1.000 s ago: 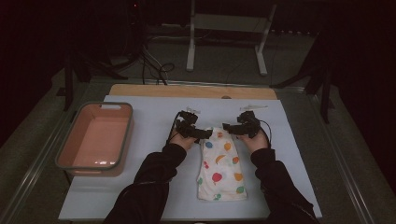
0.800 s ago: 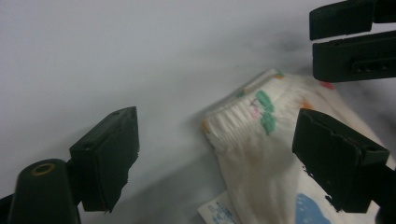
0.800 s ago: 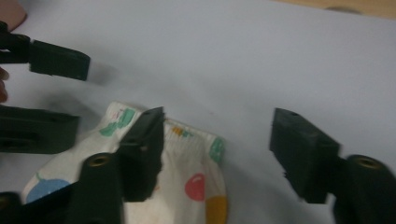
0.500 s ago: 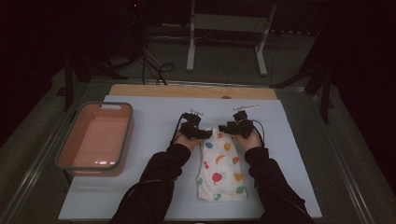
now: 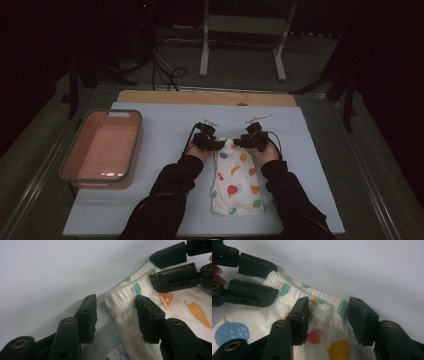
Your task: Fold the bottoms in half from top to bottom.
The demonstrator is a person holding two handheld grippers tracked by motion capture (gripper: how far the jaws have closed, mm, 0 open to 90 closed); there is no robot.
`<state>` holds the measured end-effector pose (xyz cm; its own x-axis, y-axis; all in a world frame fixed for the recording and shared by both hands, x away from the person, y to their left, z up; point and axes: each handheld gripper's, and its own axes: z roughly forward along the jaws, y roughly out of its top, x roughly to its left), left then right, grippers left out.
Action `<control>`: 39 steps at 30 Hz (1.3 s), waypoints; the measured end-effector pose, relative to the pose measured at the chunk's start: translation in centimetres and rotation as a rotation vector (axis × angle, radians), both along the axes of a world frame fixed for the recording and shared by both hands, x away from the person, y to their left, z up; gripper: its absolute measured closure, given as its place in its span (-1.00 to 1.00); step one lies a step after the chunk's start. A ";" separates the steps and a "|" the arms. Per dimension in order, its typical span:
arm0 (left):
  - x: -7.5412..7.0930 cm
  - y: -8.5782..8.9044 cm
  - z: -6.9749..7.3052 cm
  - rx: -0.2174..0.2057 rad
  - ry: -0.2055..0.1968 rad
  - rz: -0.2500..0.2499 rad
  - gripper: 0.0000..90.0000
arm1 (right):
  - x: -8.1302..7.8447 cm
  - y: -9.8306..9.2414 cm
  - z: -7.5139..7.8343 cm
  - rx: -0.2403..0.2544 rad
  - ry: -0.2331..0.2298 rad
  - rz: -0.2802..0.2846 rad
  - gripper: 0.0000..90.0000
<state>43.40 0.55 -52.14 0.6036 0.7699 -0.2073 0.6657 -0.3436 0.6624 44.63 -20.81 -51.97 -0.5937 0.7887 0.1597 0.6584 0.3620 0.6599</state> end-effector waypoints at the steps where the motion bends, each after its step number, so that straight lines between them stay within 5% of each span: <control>1: -0.1 0.0 0.0 0.000 -0.003 0.000 0.27 | -0.1 0.2 0.0 -0.009 -0.009 0.003 0.21; 6: 0.0 0.0 -0.1 -0.005 0.001 -0.021 0.36 | -0.1 0.1 0.0 0.020 0.006 0.019 0.38; 17: -0.1 0.1 -0.2 -0.001 -0.013 -0.036 0.58 | -0.4 0.9 0.2 -0.029 -0.012 0.077 0.78; 23: -0.4 -0.4 0.1 0.024 -0.039 -0.043 0.78 | -0.3 0.7 0.4 -0.022 -0.008 0.072 0.81; 39: 0.0 0.0 1.2 0.009 -0.066 -0.054 0.79 | -0.3 0.6 1.5 -0.001 -0.050 0.070 0.81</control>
<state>43.43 0.54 -50.90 0.6566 0.7374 -0.1587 0.6006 -0.3840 0.7013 44.34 -20.25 -50.46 -0.6543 0.7453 0.1280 0.5979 0.4062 0.6910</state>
